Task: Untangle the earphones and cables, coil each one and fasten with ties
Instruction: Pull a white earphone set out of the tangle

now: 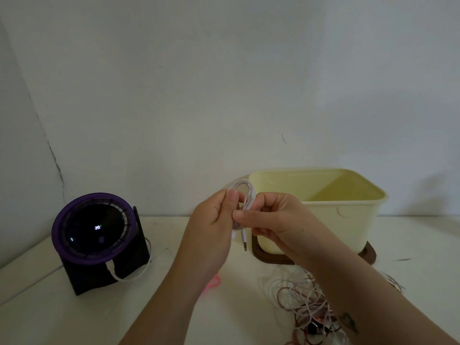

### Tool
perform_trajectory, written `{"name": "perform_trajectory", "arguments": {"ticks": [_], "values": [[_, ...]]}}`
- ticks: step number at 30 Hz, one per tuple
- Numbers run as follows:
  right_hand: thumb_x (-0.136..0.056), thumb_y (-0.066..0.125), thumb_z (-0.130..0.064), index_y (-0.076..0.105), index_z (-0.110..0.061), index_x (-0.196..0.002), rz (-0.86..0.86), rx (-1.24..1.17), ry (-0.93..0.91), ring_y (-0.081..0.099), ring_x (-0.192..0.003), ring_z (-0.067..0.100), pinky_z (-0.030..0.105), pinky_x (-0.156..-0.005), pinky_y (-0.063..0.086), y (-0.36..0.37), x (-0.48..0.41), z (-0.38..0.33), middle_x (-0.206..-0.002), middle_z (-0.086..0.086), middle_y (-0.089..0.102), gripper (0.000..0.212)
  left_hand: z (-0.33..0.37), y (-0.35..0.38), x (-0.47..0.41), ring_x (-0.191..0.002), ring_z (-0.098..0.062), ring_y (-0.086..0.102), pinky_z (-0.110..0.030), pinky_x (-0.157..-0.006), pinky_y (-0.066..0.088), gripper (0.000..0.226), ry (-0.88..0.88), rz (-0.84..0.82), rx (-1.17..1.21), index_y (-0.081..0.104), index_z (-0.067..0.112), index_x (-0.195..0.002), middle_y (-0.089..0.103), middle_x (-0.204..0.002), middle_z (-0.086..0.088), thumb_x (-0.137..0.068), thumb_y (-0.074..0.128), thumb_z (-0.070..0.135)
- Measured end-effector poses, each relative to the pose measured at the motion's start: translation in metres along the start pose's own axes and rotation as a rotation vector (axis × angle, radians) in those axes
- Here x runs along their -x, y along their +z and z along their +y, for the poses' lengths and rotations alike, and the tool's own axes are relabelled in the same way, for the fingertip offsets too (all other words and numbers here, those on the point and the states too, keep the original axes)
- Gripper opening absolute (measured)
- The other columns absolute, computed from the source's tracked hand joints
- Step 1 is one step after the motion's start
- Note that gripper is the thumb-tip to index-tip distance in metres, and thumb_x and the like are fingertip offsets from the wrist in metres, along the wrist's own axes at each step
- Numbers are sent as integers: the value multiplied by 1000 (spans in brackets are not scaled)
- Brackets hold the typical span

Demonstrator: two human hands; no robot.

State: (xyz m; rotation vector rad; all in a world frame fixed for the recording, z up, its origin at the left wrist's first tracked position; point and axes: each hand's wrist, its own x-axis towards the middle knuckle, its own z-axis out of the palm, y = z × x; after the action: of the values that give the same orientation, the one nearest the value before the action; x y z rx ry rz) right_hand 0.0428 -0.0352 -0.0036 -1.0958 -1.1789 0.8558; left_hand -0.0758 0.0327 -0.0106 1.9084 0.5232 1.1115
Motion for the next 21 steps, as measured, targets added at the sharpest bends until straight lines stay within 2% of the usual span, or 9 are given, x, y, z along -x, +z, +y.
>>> {"name": "perform_trajectory", "arguments": {"ticks": [2,5,7,10,13,14,17,20,21], "values": [[-59,82,-25,68,-20,-57,1,35,-28,60,-63,15,31,-72,44,-2,0,-1,-63,3,67,15,1,1,-1,-74,-3,67,-15,-66,51,33,-63,-11,68,67,29,-85,71,-76,12,-96,37,36],[-60,77,-18,67,-3,-65,10,2,-52,58,-57,17,24,-66,48,-5,0,-3,-63,13,66,19,4,3,-1,-72,-13,69,-34,-76,57,41,-151,-44,184,73,35,-76,73,-74,3,-97,38,35],[-61,76,-18,67,-2,-65,14,12,-55,59,-55,19,22,-64,49,-4,1,-4,-63,16,65,18,5,3,-1,-64,-14,67,-42,-75,55,43,-195,-64,227,73,36,-73,71,-68,-1,-98,38,33],[-62,77,-17,66,-3,-64,49,55,-56,59,-55,18,23,-65,48,-5,0,-3,-62,13,67,18,7,2,-2,-55,-12,64,-36,-67,52,38,-228,-75,266,70,26,-78,70,-63,-1,-97,38,29],[-71,75,-2,65,-6,-59,45,73,-79,56,-49,16,21,-59,48,-5,0,-3,-56,9,65,16,6,3,-1,-58,-12,65,-35,-69,54,45,-214,-118,218,72,31,-74,68,-61,-3,-99,36,29],[-74,72,2,65,-7,-58,22,81,-86,55,-46,16,20,-59,48,-4,0,-2,-54,8,64,20,5,3,0,-55,-12,63,-30,-64,53,44,-203,-139,210,71,30,-75,65,-56,-3,-100,34,29],[-78,70,1,64,-3,-62,-9,136,-88,58,-49,18,15,-73,48,-3,1,-1,-51,9,63,17,7,3,2,-48,-9,53,-17,-51,42,44,-154,-194,164,64,24,-72,55,-49,-3,-99,32,34],[-78,69,0,65,-1,-64,-14,137,-72,62,-60,24,19,-82,50,-3,0,1,-56,14,65,14,6,2,4,-46,-8,42,-14,-48,36,44,-109,-208,85,55,6,-75,48,-47,0,-101,30,30],[-77,69,1,65,-2,-63,-18,127,-66,62,-61,24,21,-80,50,-4,-1,2,-57,15,65,15,5,3,5,-45,-7,40,-14,-48,35,44,-85,-208,65,53,7,-71,46,-47,2,-101,30,30]]}}
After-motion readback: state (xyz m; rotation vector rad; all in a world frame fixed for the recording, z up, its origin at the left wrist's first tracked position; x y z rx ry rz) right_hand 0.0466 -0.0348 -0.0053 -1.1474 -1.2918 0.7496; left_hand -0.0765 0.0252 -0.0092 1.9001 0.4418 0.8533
